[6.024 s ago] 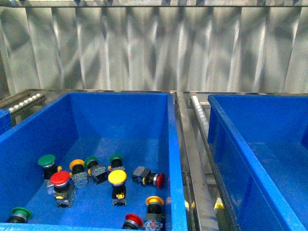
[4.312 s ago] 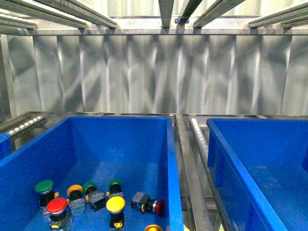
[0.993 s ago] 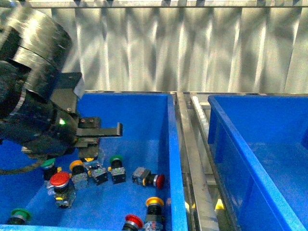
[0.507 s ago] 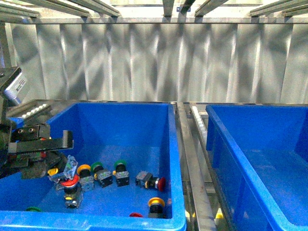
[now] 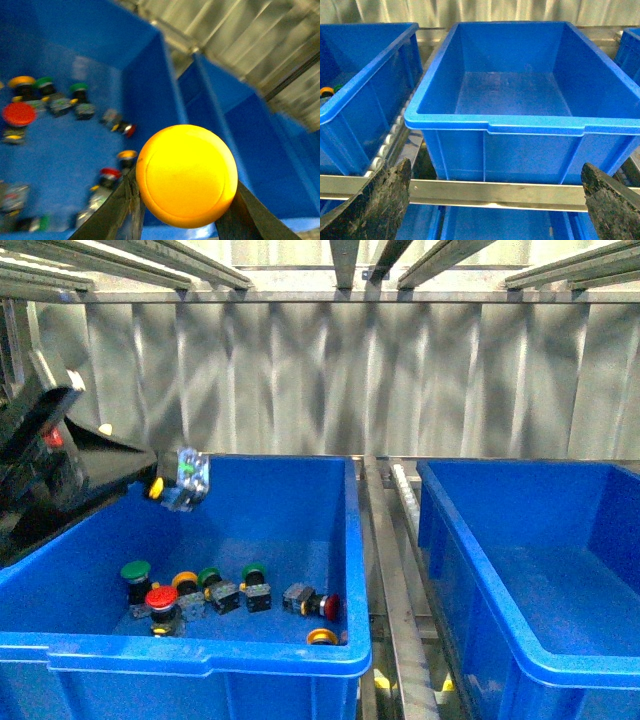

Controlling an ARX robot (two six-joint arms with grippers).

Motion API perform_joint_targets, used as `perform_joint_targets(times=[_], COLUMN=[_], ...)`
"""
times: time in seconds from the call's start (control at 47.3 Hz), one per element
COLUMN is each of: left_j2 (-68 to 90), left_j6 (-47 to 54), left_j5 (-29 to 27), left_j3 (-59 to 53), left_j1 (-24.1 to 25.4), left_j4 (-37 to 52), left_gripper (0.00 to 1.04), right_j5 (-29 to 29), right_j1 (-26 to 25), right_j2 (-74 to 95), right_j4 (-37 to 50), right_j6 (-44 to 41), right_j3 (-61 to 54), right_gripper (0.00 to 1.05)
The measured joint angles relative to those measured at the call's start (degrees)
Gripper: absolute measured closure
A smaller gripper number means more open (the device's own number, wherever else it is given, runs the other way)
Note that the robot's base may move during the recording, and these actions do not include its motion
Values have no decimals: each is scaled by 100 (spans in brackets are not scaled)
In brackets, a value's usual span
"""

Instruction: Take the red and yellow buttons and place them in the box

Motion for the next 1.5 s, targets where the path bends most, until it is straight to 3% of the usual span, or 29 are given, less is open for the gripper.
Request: perform_joint_targets(times=[0.085,0.275,0.486,0.571,0.993,1.099,1.205,1.332,1.501], left_j2=[949,2227,2959,2968,2726,2688,2680,2673,2673], left_j6=[-1672,-2791,-2411,-2214,-1663,-1613,-1565,-1545,-1692], left_j5=[455,802,1521,1646,1764,1735,1668,1641,1451], left_j3=[284,1054,2326,2483,2549,2549,2549,2549,2573], left_j1=[4,-535,-1917,-2208,-2621,-2621,-2618,-2621,-2603], left_j4=[1412,2017,1397,1379,1150,1082,1021,1027,1314], left_gripper=[75,75,75,75,76,76,76,76,76], right_j5=[0,0,-2,0,2,599,343,188,457], right_j1=[0,0,0,0,0,26,-179,-79,356], right_j2=[0,0,0,0,2,647,2120,3958,5475], right_j4=[0,0,0,0,0,1016,2732,4522,5790], right_j6=[-2,-2,0,-2,-2,1040,2715,5095,6658], right_j3=[0,0,0,0,0,24,376,1132,1510], right_gripper=[6,6,6,6,6,6,6,6,6])
